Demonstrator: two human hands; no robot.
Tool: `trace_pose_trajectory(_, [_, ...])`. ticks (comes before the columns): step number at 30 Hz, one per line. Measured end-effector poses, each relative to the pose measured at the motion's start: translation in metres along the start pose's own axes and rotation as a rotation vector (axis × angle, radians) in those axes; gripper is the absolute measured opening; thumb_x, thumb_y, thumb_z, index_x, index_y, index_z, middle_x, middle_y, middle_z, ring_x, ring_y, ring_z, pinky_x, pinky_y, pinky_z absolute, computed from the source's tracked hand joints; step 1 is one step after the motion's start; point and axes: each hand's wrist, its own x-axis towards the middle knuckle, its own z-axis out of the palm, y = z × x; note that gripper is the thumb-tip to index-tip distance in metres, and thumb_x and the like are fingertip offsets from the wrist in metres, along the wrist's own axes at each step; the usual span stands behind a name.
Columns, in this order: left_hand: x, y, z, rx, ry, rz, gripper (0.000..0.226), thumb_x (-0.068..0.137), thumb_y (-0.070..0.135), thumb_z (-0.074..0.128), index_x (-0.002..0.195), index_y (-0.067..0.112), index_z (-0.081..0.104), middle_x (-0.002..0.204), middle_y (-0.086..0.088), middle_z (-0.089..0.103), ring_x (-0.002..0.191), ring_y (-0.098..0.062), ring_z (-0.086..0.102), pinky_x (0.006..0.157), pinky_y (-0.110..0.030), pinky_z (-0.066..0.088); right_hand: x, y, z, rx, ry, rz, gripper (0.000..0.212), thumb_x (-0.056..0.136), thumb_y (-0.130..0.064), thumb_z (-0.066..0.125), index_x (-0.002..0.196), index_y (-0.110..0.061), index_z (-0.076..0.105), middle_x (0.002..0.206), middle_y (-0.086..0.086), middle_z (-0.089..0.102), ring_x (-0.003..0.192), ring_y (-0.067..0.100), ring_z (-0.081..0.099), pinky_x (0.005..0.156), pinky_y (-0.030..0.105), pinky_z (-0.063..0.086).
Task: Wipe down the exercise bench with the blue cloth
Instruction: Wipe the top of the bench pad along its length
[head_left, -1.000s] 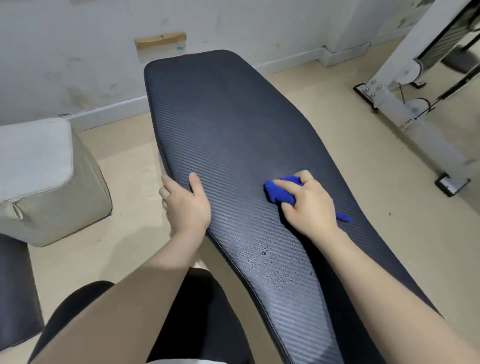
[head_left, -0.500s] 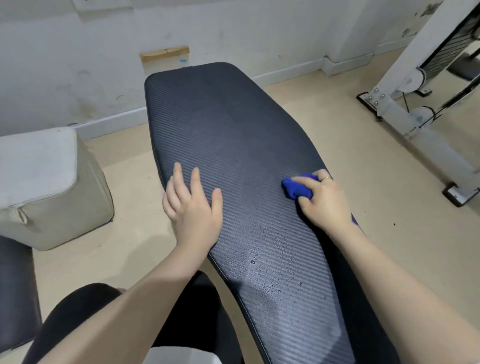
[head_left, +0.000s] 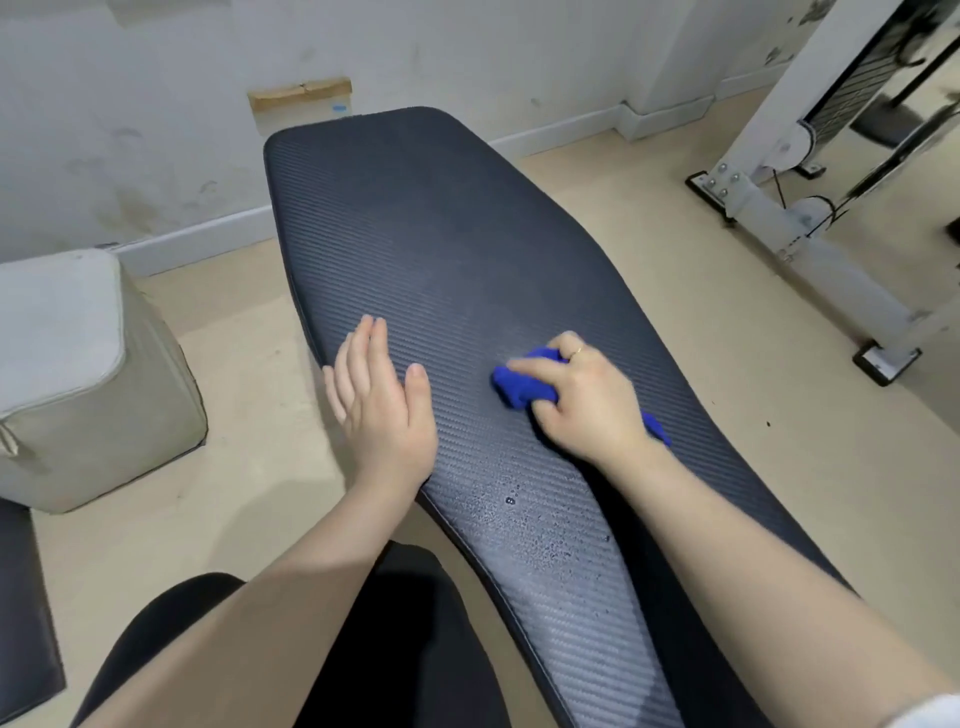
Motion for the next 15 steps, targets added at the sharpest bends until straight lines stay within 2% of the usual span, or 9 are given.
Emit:
trace_pose_trajectory(2, [0.001, 0.001, -0.002, -0.04, -0.005, -0.043, 0.077, 0.081, 0.044, 0.016, 0.145, 0.004, 0.03, 0.155, -0.009, 0.028, 0.144, -0.028, 0.02, 0.118, -0.044, 0.001, 0.018, 0.006, -0.001, -0.023, 0.061, 0.177, 0.04, 0.077, -0.017, 0.052, 0.113, -0.032, 0.064, 0.11, 0.01, 0.052, 0.095, 0.035, 0.055, 0.074, 0.035, 0.05])
trace_pose_trajectory(4, [0.001, 0.002, -0.006, -0.167, 0.004, -0.084, 0.079, 0.081, 0.047, 0.017, 0.147, 0.006, 0.026, 0.156, -0.008, 0.02, 0.145, -0.025, 0.014, 0.117, -0.04, -0.001, 0.012, -0.012, 0.001, -0.073, 0.069, 0.225, 0.041, 0.077, -0.016, 0.052, 0.114, -0.032, 0.063, 0.111, 0.01, 0.05, 0.096, 0.035, 0.053, 0.072, 0.034, 0.047])
trace_pose_trajectory(6, [0.0, 0.005, -0.017, -0.354, -0.016, -0.26, 0.073, 0.086, 0.047, 0.022, 0.15, 0.012, 0.019, 0.159, -0.004, 0.011, 0.147, -0.022, 0.007, 0.117, -0.036, -0.001, -0.015, -0.045, 0.005, -0.053, 0.012, 0.099, 0.041, 0.074, -0.019, 0.053, 0.111, -0.033, 0.064, 0.106, 0.01, 0.052, 0.09, 0.034, 0.054, 0.067, 0.035, 0.049])
trace_pose_trajectory(8, [-0.003, -0.006, -0.017, -0.431, -0.095, -0.521, 0.065, 0.093, 0.046, 0.029, 0.151, 0.02, 0.015, 0.161, 0.0, 0.006, 0.148, -0.021, 0.005, 0.12, -0.038, 0.001, -0.051, -0.072, 0.009, -0.013, -0.022, -0.102, 0.04, 0.072, -0.025, 0.047, 0.106, -0.034, 0.066, 0.096, 0.007, 0.056, 0.076, 0.031, 0.056, 0.056, 0.03, 0.047])
trace_pose_trajectory(10, [-0.006, -0.017, -0.015, -0.592, -0.267, -0.769, 0.068, 0.087, 0.058, 0.034, 0.147, 0.027, 0.027, 0.159, 0.004, 0.019, 0.145, -0.021, 0.021, 0.118, -0.044, 0.016, -0.064, -0.08, 0.007, 0.038, -0.095, -0.206, 0.043, 0.071, -0.03, 0.04, 0.104, -0.036, 0.067, 0.093, 0.004, 0.058, 0.072, 0.027, 0.056, 0.052, 0.027, 0.044])
trace_pose_trajectory(12, [-0.008, -0.022, -0.016, -0.851, -0.391, -0.925, 0.07, 0.08, 0.066, 0.037, 0.136, 0.024, 0.046, 0.144, 0.006, 0.047, 0.128, -0.016, 0.047, 0.109, -0.037, 0.034, -0.044, -0.076, 0.008, 0.04, -0.114, -0.172, 0.043, 0.073, -0.026, 0.042, 0.108, -0.037, 0.065, 0.102, 0.004, 0.057, 0.085, 0.028, 0.057, 0.061, 0.03, 0.047])
trace_pose_trajectory(13, [-0.009, -0.019, -0.019, -0.961, -0.41, -0.934, 0.06, 0.088, 0.058, 0.036, 0.129, 0.017, 0.052, 0.129, 0.003, 0.059, 0.115, -0.013, 0.057, 0.1, -0.031, 0.043, -0.027, -0.073, 0.01, 0.03, -0.086, -0.104, 0.042, 0.075, -0.023, 0.046, 0.111, -0.036, 0.064, 0.106, 0.004, 0.056, 0.091, 0.029, 0.056, 0.067, 0.032, 0.048])
trace_pose_trajectory(15, [-0.005, -0.013, -0.02, -1.071, -0.458, -0.933, 0.044, 0.1, 0.04, 0.028, 0.116, 0.013, 0.058, 0.104, -0.002, 0.067, 0.091, -0.014, 0.063, 0.077, -0.025, 0.05, 0.002, -0.073, 0.013, -0.007, -0.011, 0.045, 0.04, 0.079, -0.019, 0.05, 0.113, -0.036, 0.063, 0.11, 0.004, 0.053, 0.097, 0.03, 0.053, 0.073, 0.033, 0.049])
